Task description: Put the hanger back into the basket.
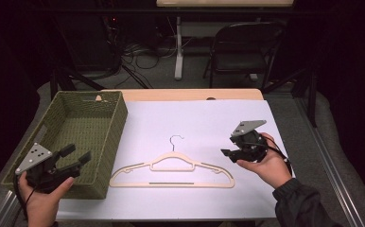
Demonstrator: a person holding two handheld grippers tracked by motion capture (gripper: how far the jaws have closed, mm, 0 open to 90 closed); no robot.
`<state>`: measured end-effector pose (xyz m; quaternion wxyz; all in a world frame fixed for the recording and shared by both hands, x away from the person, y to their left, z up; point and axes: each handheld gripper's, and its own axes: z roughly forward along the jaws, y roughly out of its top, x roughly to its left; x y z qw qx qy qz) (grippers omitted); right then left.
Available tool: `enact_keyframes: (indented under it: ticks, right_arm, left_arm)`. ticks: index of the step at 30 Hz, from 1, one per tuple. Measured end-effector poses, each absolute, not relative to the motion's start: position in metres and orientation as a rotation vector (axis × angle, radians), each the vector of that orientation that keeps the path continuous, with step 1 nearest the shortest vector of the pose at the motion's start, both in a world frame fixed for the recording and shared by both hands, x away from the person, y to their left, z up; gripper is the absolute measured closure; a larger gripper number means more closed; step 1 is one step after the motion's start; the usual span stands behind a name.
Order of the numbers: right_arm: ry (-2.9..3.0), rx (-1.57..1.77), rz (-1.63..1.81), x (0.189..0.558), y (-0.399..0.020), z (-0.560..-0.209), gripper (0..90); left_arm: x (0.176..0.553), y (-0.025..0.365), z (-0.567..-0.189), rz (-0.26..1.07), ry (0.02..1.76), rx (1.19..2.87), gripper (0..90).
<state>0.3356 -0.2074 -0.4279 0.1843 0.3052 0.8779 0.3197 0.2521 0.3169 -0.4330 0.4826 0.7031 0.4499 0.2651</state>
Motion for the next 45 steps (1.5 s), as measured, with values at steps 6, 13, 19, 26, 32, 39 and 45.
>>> enact_keyframes:
  ticks: [6, 13, 19, 26, 32, 39, 45]
  right_arm:
    - [2.527, 0.828, 0.883, 0.347, -0.186, -0.420, 44.9]
    - [2.568, 0.753, 0.912, 0.357, -0.156, -0.413, 45.4]
    - [2.597, 0.670, 0.888, 0.360, -0.128, -0.414, 45.9]
    - [2.641, 0.665, 0.902, 0.372, -0.109, -0.418, 50.1]
    - [2.689, 0.650, 0.835, 0.378, -0.100, -0.422, 49.4]
    - [2.740, 0.643, 0.724, 0.383, -0.096, -0.424, 51.8]
    - [2.776, 0.611, 0.634, 0.385, -0.095, -0.431, 55.4]
  left_arm:
    - [0.252, 0.317, -0.433, 0.644, 1.103, 1.709, 33.9]
    - [0.253, 0.316, -0.434, 0.641, 1.102, 1.719, 34.3]
    - [0.253, 0.315, -0.434, 0.641, 1.097, 1.716, 34.3]
    - [0.251, 0.317, -0.433, 0.643, 1.099, 1.709, 34.6]
    - [0.251, 0.318, -0.432, 0.650, 1.101, 1.701, 34.6]
    - [0.251, 0.317, -0.433, 0.648, 1.105, 1.700, 35.1]
    - [0.252, 0.317, -0.433, 0.647, 1.103, 1.702, 35.2]
